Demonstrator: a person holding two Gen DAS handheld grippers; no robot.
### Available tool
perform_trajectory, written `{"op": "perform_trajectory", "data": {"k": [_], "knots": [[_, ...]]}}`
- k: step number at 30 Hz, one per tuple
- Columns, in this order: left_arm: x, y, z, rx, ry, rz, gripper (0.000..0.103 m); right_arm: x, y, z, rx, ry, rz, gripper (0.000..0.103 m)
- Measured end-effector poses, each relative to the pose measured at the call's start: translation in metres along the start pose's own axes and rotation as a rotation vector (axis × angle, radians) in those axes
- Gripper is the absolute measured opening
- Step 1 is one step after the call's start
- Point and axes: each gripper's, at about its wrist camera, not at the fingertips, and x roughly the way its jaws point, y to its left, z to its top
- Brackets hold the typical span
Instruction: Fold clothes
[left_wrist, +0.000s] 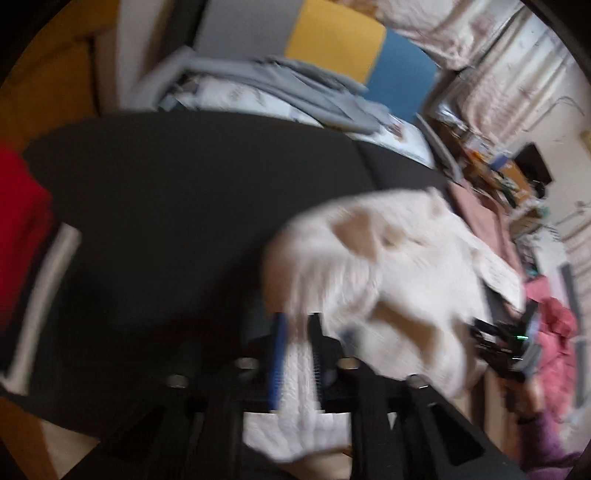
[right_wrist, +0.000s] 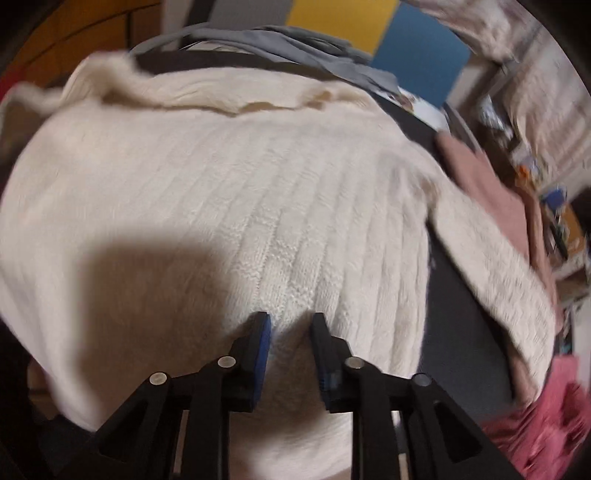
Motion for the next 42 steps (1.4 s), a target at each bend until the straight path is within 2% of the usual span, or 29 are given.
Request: {"op": "perform_trajectory", "data": {"k": [3,6,8,9,10,12,14,18,21,23,24,25,26,27,28,31,35,40,41,42], "knots": [[0.01,0.017,0.008,-0.049,-0.017,0.015,0.002,-0.01,-0.015,0.001,0.06,-0.008,0.066,0.028],[0.023,0.034,0.016,-0.1,-0.028,0.02,0.002,-0.044,-0.024,0.017,0.149,-0.177,0.185,0.029],[0.035,0.032,0.018,-0.097,-0.028,0.022,0.01,-0.056,-0.033,0.039,0.256,-0.276,0.321,0.041],[0.045,0.02,0.016,-0.046,-0.014,0.024,0.024,-0.056,-0.037,0.052,0.316,-0.304,0.406,0.046],[0.054,0.005,0.011,0.002,-0.01,0.033,0.048,-0.045,-0.038,0.068,0.374,-0.284,0.497,0.05],[0.069,-0.025,-0.004,0.087,-0.021,0.055,0.072,-0.016,-0.036,0.097,0.452,-0.193,0.608,0.051],[0.079,-0.05,-0.023,0.164,-0.052,0.073,0.073,0.014,-0.031,0.12,0.523,-0.124,0.668,0.051],[0.099,-0.075,-0.064,0.34,-0.068,0.238,0.076,0.051,-0.008,0.142,0.592,-0.001,0.828,0.051],[0.11,-0.074,-0.088,0.42,-0.057,0.294,0.08,0.07,0.009,0.149,0.641,0.077,0.847,0.051],[0.118,-0.071,-0.101,0.476,-0.078,0.373,0.091,0.084,0.014,0.151,0.692,0.087,0.855,0.05],[0.122,-0.07,-0.103,0.485,-0.091,0.387,0.098,0.09,0.016,0.152,0.717,0.089,0.859,0.039],[0.125,-0.069,-0.104,0.485,-0.103,0.388,0.1,0.097,0.018,0.154,0.733,0.087,0.861,0.032],[0.128,-0.068,-0.104,0.485,-0.116,0.389,0.098,0.103,0.019,0.158,0.736,0.078,0.863,0.015],[0.129,-0.064,-0.102,0.462,-0.103,0.347,0.071,0.106,0.02,0.164,0.726,0.064,0.858,0.009],[0.128,-0.06,-0.095,0.432,-0.084,0.313,0.012,0.102,0.021,0.173,0.699,0.045,0.846,0.009],[0.122,-0.047,-0.073,0.344,-0.033,0.25,0.011,0.086,0.023,0.208,0.606,-0.032,0.797,0.007],[0.105,-0.024,-0.031,0.236,-0.035,0.159,0.011,0.07,0.04,0.275,0.464,-0.114,0.733,0.007],[0.089,0.013,0.038,0.114,-0.087,0.157,0.011,0.096,0.065,0.328,0.398,-0.094,0.67,0.007],[0.092,0.023,0.05,0.074,-0.069,0.145,0.011,0.105,0.072,0.338,0.384,-0.096,0.647,0.008],[0.096,0.034,0.061,0.032,-0.042,0.13,0.011,0.113,0.078,0.346,0.367,-0.1,0.622,0.012]]}}
